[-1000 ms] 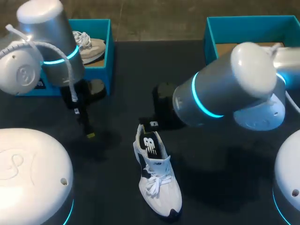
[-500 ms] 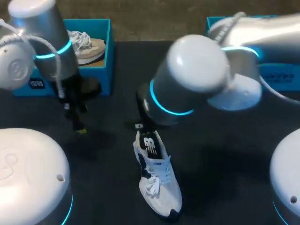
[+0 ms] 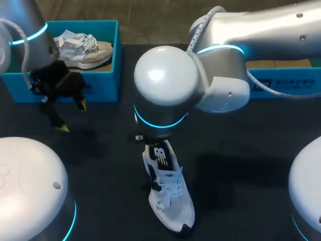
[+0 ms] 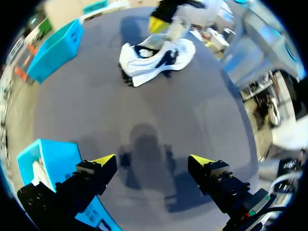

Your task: Take the shoe out of the shoebox, open the shoe tongue, remove and reinsert the insole, then place the shoe into the shoebox

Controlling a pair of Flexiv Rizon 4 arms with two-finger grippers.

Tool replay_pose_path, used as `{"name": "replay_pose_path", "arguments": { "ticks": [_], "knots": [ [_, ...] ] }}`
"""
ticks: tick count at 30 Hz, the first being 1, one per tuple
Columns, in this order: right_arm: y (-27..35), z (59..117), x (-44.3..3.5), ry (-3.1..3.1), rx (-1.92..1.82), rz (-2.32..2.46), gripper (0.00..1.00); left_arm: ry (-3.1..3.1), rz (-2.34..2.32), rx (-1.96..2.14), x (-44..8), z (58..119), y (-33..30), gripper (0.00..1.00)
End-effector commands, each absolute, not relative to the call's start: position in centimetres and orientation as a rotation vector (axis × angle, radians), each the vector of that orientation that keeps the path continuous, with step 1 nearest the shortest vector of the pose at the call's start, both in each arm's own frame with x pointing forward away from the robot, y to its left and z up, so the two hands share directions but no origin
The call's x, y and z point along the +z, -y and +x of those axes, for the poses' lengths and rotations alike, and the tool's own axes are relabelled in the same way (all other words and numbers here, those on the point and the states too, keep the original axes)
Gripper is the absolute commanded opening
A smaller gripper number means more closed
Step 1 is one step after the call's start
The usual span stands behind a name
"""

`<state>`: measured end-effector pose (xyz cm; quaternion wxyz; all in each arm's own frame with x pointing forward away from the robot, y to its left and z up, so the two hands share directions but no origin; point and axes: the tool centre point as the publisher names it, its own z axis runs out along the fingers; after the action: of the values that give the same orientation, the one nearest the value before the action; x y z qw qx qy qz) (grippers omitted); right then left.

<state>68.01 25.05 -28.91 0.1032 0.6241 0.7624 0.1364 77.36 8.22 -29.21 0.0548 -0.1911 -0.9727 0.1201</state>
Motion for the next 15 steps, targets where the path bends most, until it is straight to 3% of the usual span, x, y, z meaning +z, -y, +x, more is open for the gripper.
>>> {"name": "replay_pose_path", "arguments": {
  "ticks": [1,15],
  "knots": [
    [-25.0,67.2,-30.0,-2.168,0.424,1.891,0.00,2.925,-0.667,0.422,-29.3,77.5,-8.8,1.00],
    [-24.6,68.0,-32.8,-2.137,0.421,1.899,0.00,2.896,-0.796,0.465,-29.7,77.6,-8.7,1.00]
  ]
}}
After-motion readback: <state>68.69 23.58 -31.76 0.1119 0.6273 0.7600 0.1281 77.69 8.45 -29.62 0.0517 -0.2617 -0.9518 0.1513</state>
